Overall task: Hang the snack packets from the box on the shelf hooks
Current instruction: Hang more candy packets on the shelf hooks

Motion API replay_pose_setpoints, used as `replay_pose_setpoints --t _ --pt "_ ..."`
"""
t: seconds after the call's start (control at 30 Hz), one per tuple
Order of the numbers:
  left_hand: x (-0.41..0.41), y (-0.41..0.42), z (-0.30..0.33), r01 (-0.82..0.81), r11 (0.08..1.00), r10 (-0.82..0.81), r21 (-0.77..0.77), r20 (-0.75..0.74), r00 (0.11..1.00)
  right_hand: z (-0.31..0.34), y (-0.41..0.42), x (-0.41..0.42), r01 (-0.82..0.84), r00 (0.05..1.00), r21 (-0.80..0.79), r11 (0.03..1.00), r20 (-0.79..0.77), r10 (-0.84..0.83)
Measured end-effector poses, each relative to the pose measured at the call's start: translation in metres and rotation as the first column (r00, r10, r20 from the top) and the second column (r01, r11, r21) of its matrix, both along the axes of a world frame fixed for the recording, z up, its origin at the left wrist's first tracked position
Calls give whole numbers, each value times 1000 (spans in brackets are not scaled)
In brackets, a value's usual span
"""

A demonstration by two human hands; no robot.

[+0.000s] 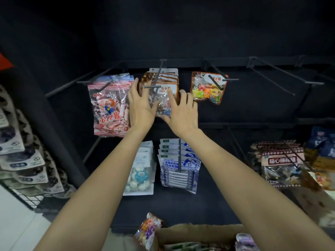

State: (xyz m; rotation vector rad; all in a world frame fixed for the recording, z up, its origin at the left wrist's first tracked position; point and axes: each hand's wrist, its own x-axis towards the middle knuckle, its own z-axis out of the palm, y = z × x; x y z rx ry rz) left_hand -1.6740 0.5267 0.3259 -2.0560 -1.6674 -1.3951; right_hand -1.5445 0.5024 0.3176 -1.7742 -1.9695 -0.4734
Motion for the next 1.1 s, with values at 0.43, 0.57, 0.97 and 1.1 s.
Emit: replay_pose_setpoints --t 0.43,0.57,0.97,1.1 --pt "56 -179 -122 397 910 -374 -118 177 910 -118 -177 119 -380 908 -202 902 -265 324" --pt "89 -213 -197 523 771 -544 -364 51 837 -197 -237 173 -292 949 -598 747 -276 149" --pt "129 -267 -417 80 25 -366 -996 66 928 -408 -278 216 -97 981 -911 400 -156 -117" --pt "128 -288 -440 -12 -7 -388 -1000 -9 922 -438 -278 205 -146 976 -984 98 -127 176"
